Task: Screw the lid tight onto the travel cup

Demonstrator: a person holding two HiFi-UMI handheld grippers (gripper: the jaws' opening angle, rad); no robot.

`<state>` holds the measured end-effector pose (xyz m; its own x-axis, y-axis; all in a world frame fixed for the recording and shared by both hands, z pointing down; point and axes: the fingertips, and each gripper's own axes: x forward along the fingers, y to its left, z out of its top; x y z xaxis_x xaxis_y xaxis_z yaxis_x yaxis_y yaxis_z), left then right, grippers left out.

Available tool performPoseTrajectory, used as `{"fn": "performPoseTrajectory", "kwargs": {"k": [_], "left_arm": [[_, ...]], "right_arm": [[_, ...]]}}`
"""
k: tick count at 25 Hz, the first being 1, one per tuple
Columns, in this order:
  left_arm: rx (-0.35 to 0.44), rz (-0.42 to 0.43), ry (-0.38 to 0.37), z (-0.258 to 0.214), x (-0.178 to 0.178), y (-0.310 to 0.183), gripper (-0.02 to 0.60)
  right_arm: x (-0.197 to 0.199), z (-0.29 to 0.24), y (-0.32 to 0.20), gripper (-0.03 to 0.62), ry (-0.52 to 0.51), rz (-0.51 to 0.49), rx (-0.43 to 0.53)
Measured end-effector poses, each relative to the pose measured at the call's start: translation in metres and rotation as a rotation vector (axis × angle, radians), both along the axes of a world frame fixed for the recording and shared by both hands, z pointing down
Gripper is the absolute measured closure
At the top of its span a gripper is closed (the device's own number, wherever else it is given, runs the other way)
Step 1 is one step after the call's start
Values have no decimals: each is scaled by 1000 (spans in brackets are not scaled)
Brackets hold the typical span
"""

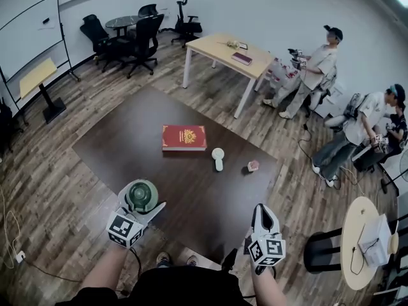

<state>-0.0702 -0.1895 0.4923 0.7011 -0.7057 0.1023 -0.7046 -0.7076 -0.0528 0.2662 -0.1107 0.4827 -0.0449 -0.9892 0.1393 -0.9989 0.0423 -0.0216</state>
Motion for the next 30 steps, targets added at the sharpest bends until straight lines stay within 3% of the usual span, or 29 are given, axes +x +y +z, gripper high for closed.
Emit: {"fn": "performPoseTrajectory", "kwargs": {"k": [7, 30], "left_arm": [[7, -56, -14, 1, -22, -3, 163], [-17, -25, -47, 13, -8, 5, 163]], "right_arm": [[8, 5, 1, 588, 56, 62, -1], [11, 5, 8, 588, 18, 68, 20]]}}
